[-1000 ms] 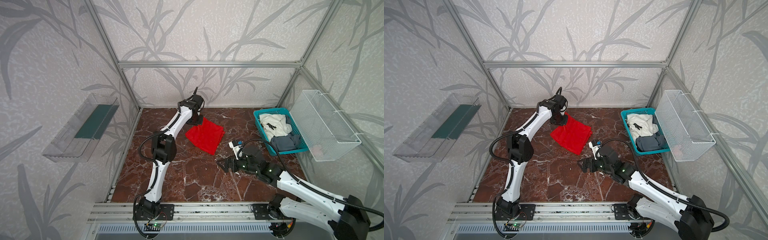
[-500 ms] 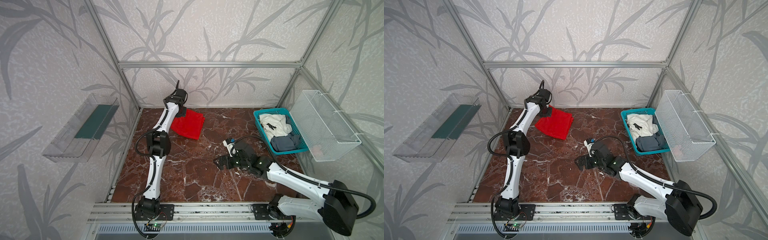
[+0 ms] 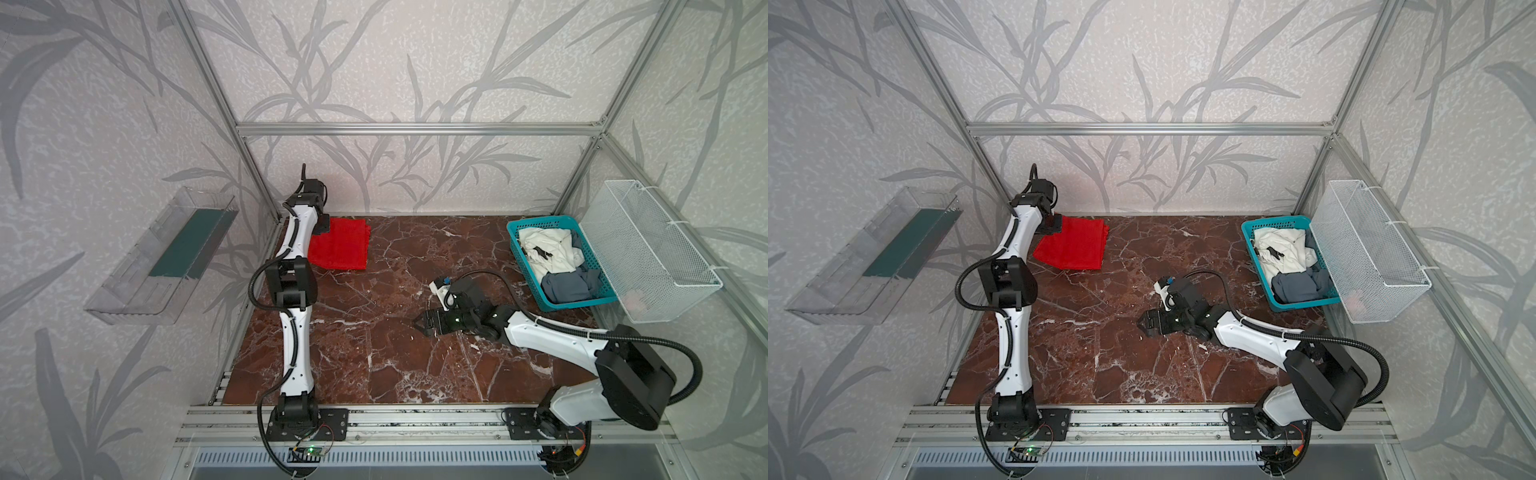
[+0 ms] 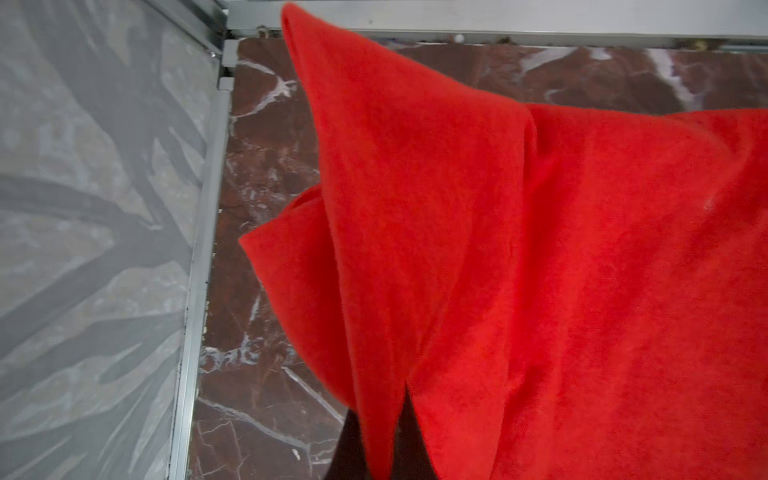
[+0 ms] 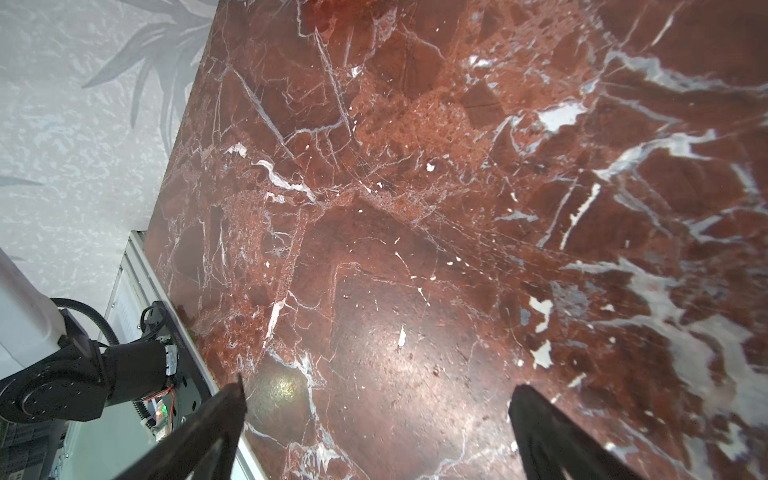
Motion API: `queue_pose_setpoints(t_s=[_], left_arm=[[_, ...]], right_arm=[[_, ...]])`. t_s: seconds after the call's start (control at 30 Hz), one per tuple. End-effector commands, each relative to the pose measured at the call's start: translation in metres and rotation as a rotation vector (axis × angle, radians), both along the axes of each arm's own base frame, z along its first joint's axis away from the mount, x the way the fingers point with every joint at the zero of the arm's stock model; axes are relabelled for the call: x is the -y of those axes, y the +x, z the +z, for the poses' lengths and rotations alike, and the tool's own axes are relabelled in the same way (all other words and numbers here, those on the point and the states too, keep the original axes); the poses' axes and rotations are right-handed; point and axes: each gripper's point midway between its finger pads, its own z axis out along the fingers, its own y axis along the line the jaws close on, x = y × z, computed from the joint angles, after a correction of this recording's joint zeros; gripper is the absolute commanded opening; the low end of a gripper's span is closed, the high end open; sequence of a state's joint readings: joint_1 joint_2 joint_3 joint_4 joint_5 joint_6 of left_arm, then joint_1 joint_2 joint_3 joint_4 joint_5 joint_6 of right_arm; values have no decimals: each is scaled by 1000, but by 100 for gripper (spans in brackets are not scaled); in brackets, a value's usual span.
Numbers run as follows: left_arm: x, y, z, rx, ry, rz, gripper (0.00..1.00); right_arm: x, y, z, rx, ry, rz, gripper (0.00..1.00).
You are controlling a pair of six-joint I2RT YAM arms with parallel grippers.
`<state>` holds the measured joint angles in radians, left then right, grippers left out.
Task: Fold and stack the t-shirts
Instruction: 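Carry the red shirt to the far corner with left gripper while right withdraws, then lower the red shirt at the far corner and open the left gripper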
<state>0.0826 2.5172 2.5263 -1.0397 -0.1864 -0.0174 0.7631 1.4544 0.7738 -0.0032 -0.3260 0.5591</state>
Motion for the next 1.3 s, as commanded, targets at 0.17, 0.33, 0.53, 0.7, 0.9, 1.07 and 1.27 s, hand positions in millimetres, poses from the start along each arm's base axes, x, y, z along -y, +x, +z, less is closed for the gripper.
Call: queue_pose_setpoints(t_s=[0.17, 0.33, 0.53, 0.7, 0.9, 1.07, 1.27], left_arm=[[-43, 2, 7, 52, -52, 66, 0], [-55, -1, 7, 57, -63, 97, 1], [-72, -5, 24, 85, -2, 166, 32], [-76, -8, 33, 95, 34, 208, 39], [-60, -11, 15, 66, -60, 214, 40], [-22, -14, -4, 20, -267, 157, 40], [19, -23, 10, 49, -364, 97, 42]], right_arm=[[-24, 8, 12, -1, 53, 49, 99], [-33, 10, 8, -29, 60, 69, 99], [-35, 6, 4, -55, 65, 78, 99], [-32, 2, 2, -62, 62, 75, 99], [-28, -3, 0, -62, 66, 75, 99], [-25, -8, 2, -60, 70, 77, 99], [-12, -7, 8, -4, 56, 36, 99]])
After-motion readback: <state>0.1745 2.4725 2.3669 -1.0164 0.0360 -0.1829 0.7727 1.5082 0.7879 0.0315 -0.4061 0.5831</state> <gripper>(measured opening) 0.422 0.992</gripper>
